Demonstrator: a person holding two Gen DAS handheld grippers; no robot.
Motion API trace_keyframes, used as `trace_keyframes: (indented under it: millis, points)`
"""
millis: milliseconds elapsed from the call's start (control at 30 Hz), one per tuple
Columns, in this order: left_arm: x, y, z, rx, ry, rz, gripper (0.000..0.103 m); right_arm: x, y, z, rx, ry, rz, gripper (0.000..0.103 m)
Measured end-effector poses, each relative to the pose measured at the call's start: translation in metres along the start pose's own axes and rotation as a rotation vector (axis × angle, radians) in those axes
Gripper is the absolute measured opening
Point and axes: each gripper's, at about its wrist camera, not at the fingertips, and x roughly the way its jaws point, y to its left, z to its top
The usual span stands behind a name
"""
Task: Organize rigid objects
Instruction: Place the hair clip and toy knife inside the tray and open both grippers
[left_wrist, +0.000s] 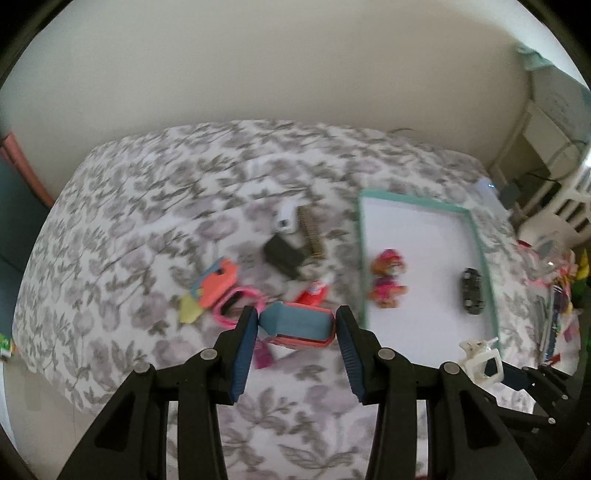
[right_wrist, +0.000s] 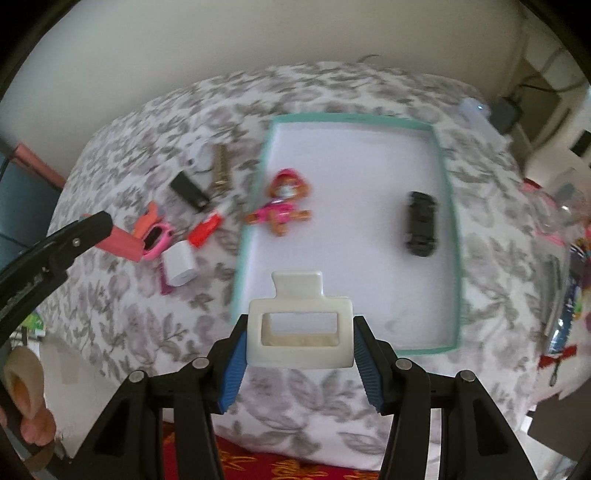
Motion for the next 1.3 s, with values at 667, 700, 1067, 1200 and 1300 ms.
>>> trace_keyframes:
  millis: [667,700,1067,1200,1300]
  points:
    - [0.056,-0.105,-0.003,0.111,0.093,-0.083,0.045,0.039,-0.094,-0.002,0.135,0.057,-0.059,0.056]
    - [0.061,-0.107,-0.003,0.114,0.102,-0.082,0.045,0.043,-0.095,-0.002,0.136,0.063,-0.058,0.056]
    - [0.086,-0.104,-0.006,0.100,0.149,-0.079,0.046,0.060,-0.098,-0.001,0.142,0.082,-0.053,0.056]
    - [0.082,-0.103,-0.004,0.095,0.135,-0.082,0.046,0.060,-0.095,0.002,0.140,0.075,-0.057,0.056]
    - [0.076,-0.103,-0.002,0.100,0.120,-0.084,0.046,0.057,-0.095,0.003,0.140,0.070,-0.058,0.057]
